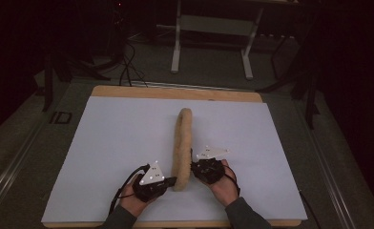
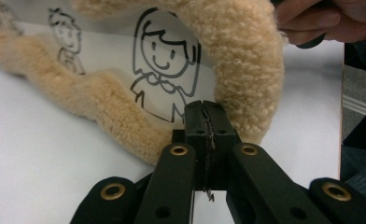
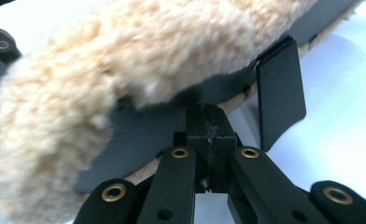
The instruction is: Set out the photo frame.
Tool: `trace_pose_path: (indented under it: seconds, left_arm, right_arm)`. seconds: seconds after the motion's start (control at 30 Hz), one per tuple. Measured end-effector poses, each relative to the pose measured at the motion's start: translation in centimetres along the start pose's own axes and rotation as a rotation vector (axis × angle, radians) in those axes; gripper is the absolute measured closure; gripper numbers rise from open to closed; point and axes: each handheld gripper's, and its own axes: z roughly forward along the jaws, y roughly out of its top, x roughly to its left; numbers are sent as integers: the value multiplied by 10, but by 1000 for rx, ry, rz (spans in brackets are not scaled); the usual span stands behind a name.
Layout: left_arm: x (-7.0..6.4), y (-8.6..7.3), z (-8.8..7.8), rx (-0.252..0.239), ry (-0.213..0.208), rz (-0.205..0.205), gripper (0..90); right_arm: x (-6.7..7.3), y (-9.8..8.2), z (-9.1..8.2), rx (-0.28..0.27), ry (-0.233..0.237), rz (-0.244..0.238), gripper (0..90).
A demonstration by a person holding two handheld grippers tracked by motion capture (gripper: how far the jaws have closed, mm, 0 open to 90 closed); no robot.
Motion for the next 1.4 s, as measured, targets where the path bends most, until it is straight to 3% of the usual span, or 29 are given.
trace_pose_path:
  seconds: [0.43, 0.63, 0.97, 1.17, 1.4]
  left_arm:
    - [-4, 0, 10, 11, 30, 10, 900]
    - [-5, 2, 15, 11, 53, -6, 900]
    - [-6, 3, 19, 3, 48, -17, 900]
    - [-5, 3, 17, 8, 47, -4, 898]
    - [-2, 3, 13, 15, 56, -3, 821]
  right_arm:
    - [6, 1, 2, 6, 42, -41, 900]
    - [5, 1, 1, 8, 41, -40, 900]
    - [3, 0, 1, 21, 24, -34, 899]
    - [1, 3, -10, 6, 0, -59, 833]
    - [0, 5, -20, 46, 10, -66, 692]
